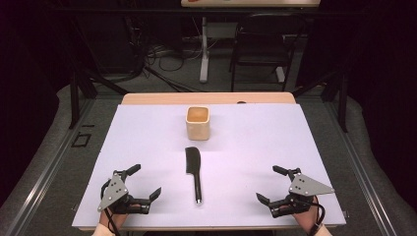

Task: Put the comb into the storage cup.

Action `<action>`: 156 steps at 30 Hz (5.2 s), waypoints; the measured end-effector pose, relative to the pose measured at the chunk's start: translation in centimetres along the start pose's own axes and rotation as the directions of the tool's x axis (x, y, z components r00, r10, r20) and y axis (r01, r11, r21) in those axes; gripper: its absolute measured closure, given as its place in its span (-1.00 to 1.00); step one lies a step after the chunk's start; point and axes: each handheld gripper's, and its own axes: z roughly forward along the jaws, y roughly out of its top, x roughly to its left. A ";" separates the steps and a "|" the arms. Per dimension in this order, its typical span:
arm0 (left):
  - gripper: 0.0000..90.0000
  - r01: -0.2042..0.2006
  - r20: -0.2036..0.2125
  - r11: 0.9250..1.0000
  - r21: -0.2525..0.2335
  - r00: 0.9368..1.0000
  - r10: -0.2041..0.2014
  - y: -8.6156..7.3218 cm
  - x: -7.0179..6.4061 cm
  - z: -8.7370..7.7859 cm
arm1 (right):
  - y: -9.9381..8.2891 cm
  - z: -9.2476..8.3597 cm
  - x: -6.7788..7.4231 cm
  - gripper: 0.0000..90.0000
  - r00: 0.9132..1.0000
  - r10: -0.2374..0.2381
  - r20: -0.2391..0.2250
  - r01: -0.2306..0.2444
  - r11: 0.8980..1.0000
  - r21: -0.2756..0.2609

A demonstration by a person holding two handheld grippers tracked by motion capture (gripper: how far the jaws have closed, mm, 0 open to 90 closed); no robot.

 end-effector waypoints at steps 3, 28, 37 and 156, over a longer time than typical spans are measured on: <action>-1.00 -0.004 0.006 1.000 -0.001 1.000 0.004 0.1 -0.1 0.1 | 0.0 0.0 0.0 -1.00 1.000 -0.006 0.000 0.006 1.000 -0.004; -1.00 0.006 0.115 1.000 0.001 0.993 -0.006 1.6 -1.2 2.9 | -0.1 0.3 0.1 -1.00 1.000 0.001 -0.015 -0.001 1.000 0.012; -1.00 0.017 0.146 0.997 0.074 0.989 -0.028 1.8 -2.3 4.8 | -0.1 0.4 0.1 -1.00 1.000 0.005 -0.014 -0.004 1.000 0.019; 0.99 -0.062 0.271 0.851 0.522 0.958 -0.096 1.2 -5.6 11.3 | -0.3 0.7 0.1 -1.00 1.000 0.005 -0.014 -0.004 0.998 0.065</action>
